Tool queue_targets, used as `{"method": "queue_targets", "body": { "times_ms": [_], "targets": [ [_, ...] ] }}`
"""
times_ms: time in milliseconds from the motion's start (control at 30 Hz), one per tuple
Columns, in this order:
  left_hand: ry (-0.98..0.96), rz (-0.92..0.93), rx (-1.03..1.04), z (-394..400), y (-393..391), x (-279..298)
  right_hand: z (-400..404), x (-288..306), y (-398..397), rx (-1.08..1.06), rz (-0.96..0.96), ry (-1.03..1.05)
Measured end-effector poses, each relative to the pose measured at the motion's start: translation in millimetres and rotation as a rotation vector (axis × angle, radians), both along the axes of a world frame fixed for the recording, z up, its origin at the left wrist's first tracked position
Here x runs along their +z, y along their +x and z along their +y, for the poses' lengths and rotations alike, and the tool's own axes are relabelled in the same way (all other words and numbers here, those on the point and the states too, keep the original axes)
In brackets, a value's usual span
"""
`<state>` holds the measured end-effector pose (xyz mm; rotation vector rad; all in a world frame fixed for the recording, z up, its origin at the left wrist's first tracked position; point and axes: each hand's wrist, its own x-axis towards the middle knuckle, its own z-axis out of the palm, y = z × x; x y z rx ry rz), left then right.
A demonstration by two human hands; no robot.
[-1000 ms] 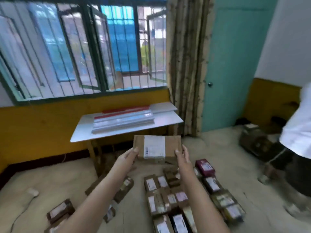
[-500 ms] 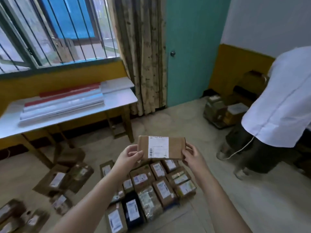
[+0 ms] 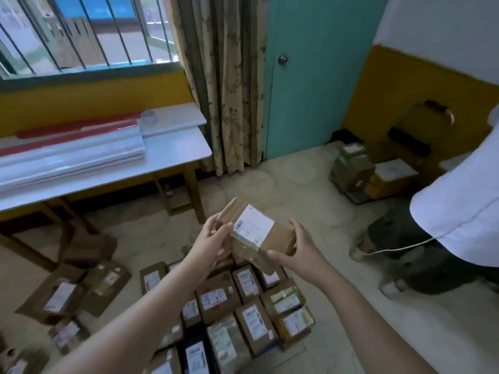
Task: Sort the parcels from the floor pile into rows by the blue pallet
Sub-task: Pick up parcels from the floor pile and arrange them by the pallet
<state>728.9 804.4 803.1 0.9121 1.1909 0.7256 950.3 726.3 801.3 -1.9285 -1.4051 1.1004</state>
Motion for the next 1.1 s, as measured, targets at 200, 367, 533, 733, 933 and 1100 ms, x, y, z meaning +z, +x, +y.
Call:
{"method": "queue_targets", "body": {
  "times_ms": [200, 367, 533, 733, 933, 1100],
  "targets": [
    [-0.056, 0.180, -0.057, 63.7, 22.9, -77.6, 65.2, -73.8, 19.7, 0.158, -0.325, -0.038],
    [-0.085, 0.326, -0.226, 110.2, 47.6, -193.3, 105.8, -195.7, 45.3, 0.085, -0.430, -0.105],
    [-0.219, 0.361, -0.118, 132.4, 60.7, -343.7, 121.8, -350.4, 32.0, 0.114, -0.398, -0.228],
    [-0.305, 0.355, 0.008, 131.1, 55.4, -524.2, 125.1, -524.5, 6.3, 0.145, -0.386, -0.288],
    [-0.323, 0.338, 0.040, 135.0, 67.2, -618.3, 139.7, -621.6, 6.1, 0.115, -0.354, -0.189],
    [-0.321, 0.309, -0.085, 131.9, 87.3, -635.1, 148.0, -647.9, 12.0, 0.074, -0.384, -0.147]
  ]
}}
